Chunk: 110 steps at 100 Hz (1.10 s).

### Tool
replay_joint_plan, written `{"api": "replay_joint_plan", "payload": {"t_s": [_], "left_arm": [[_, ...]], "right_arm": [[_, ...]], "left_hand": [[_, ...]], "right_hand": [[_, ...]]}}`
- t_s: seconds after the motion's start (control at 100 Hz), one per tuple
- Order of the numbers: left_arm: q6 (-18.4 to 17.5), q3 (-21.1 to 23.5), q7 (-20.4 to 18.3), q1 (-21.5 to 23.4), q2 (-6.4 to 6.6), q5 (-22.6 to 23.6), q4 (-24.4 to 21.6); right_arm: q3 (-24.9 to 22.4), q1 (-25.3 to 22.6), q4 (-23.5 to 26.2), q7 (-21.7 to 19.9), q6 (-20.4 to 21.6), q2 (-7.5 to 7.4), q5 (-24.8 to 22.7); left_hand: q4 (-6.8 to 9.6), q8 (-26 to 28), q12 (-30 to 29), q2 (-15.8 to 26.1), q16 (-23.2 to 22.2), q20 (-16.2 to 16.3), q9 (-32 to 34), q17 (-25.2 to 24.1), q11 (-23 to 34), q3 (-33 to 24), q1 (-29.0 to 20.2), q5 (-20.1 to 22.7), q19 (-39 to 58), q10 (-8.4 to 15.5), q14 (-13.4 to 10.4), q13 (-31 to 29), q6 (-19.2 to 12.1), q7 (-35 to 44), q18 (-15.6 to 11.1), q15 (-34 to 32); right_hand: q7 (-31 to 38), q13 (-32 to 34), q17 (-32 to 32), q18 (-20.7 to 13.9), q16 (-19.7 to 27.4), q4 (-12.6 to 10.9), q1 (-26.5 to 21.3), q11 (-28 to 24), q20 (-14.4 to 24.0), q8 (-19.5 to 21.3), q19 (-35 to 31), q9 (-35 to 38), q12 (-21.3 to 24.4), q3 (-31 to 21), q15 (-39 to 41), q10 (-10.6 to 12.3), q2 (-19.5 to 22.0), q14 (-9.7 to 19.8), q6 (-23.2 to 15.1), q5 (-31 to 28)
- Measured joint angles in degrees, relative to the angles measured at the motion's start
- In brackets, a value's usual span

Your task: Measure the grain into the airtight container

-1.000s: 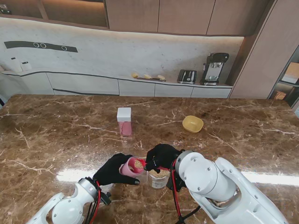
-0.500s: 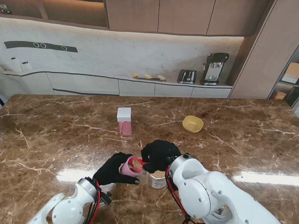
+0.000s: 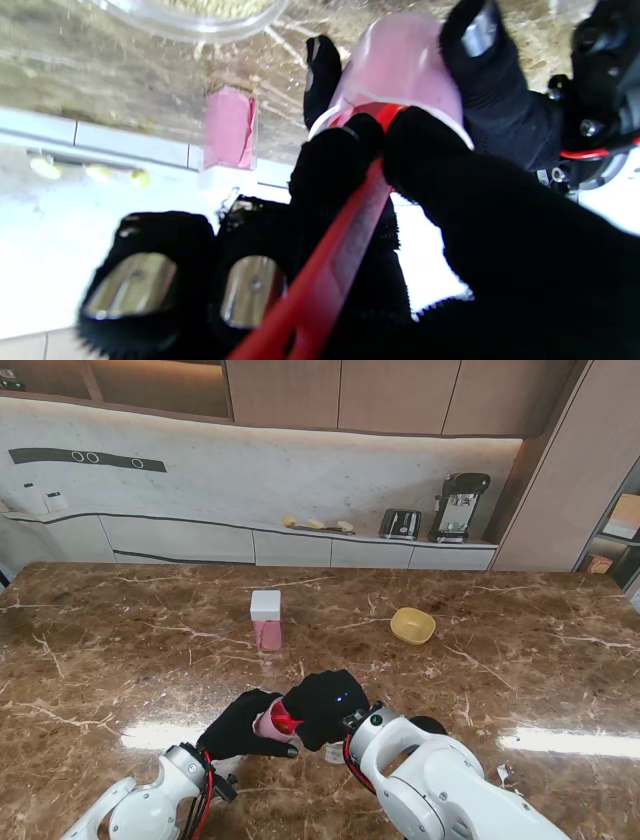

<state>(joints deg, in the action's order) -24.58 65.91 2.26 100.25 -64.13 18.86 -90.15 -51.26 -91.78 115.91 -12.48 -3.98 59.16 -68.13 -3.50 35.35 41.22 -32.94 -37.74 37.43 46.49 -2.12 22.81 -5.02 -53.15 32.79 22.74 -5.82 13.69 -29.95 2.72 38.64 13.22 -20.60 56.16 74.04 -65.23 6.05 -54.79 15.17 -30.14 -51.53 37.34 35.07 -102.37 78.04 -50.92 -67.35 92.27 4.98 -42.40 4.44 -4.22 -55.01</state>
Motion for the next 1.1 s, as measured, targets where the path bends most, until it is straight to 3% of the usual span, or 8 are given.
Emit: {"api": "replay_joint_plan", "payload": {"t_s": [0.08,0.34,0.49,0.57,0.69,0.83,1.1], "left_arm": [[0.0,0.0,0.1,0.0,-0.01,0.0,0.0],[0.0,0.6,0.1,0.4,-0.02,0.0,-0.3],[0.0,1.0,0.2,0.8,-0.04,0.0,-0.6],[0.0,1.1,0.2,0.8,-0.04,0.0,-0.7],[-0.1,1.1,0.2,0.8,-0.03,0.0,-0.7],[-0.1,1.1,0.0,0.8,-0.01,0.0,-0.7],[0.0,1.4,0.1,1.0,-0.02,0.1,-1.0]], "right_arm": [[0.2,0.0,-0.8,2.7,0.3,0.00,-1.5],[-1.8,-1.5,0.3,3.2,-0.2,0.38,-1.3],[-2.1,-1.9,0.6,7.2,0.1,0.38,-3.8],[-1.5,-1.5,0.2,7.8,1.4,0.36,-4.5],[-0.3,0.1,-1.5,6.9,7.1,-0.05,-6.4],[0.3,0.5,-2.3,7.0,6.4,-0.28,-6.9],[-1.8,-1.0,-2.7,14.9,7.1,-0.15,-10.9]], "left_hand": [[0.00,0.0,0.0,0.0,0.0,0.0,0.0,0.1,0.0,0.0,0.0,0.0,0.0,0.0,0.0,0.0,0.0,0.0,0.0,0.0],[0.00,0.0,0.0,0.0,0.0,0.0,0.0,0.1,0.0,0.0,0.0,0.0,0.0,0.0,0.0,0.0,0.0,0.0,0.0,0.0],[0.00,0.0,0.0,0.0,0.0,0.0,0.0,0.1,0.0,0.0,0.0,0.0,0.0,0.0,0.0,0.0,0.0,0.0,0.0,0.0],[0.00,0.0,0.0,0.0,0.0,0.0,0.0,0.1,0.0,0.0,0.0,0.0,0.0,0.0,0.0,0.0,0.0,0.0,0.0,0.0],[0.00,0.0,0.0,0.0,0.0,0.0,0.0,0.1,0.0,0.0,0.0,0.0,0.0,0.0,0.0,0.0,0.0,0.0,0.0,0.0],[0.00,0.0,0.0,0.0,0.0,0.0,0.0,0.1,0.0,0.0,0.0,0.0,0.0,0.0,0.0,0.0,0.0,0.0,0.0,0.0],[0.00,0.0,0.0,0.0,0.0,0.0,0.0,0.1,0.0,0.0,0.0,0.0,0.0,0.0,0.0,0.0,0.0,0.0,0.0,0.0]], "right_hand": [[0.0,0.0,0.0,0.0,0.0,0.0,0.0,0.0,0.0,0.0,0.0,0.0,0.0,-0.1,0.0,0.0,-0.1,0.0,0.0,0.0],[0.0,0.0,0.0,0.0,0.0,0.0,0.0,-0.2,0.0,0.0,0.0,0.0,0.0,-0.4,0.0,0.0,-0.2,0.0,0.0,0.0],[0.0,0.0,0.0,0.0,0.0,0.0,0.0,-0.3,0.0,0.0,0.0,0.0,0.0,-0.5,0.0,0.0,-0.6,0.0,-0.2,0.0],[0.0,0.0,0.0,0.0,0.0,0.0,0.0,-0.3,0.0,0.0,0.0,0.0,0.0,-0.5,0.0,0.0,-0.7,0.0,-0.4,0.0],[0.0,0.0,0.0,0.0,0.0,0.0,0.1,-0.3,0.0,0.0,0.0,0.0,0.0,-0.5,0.0,0.1,-0.7,0.0,-0.6,0.0],[0.0,0.0,0.0,0.0,0.0,0.0,0.1,-0.5,0.0,0.0,0.0,0.0,0.0,-0.7,0.0,0.1,-0.8,0.0,-0.6,0.0],[0.0,0.0,0.0,0.0,0.0,0.0,0.2,-0.7,0.0,0.0,0.0,0.0,0.0,-0.7,0.0,0.1,-0.9,0.0,-0.6,-0.2]]}}
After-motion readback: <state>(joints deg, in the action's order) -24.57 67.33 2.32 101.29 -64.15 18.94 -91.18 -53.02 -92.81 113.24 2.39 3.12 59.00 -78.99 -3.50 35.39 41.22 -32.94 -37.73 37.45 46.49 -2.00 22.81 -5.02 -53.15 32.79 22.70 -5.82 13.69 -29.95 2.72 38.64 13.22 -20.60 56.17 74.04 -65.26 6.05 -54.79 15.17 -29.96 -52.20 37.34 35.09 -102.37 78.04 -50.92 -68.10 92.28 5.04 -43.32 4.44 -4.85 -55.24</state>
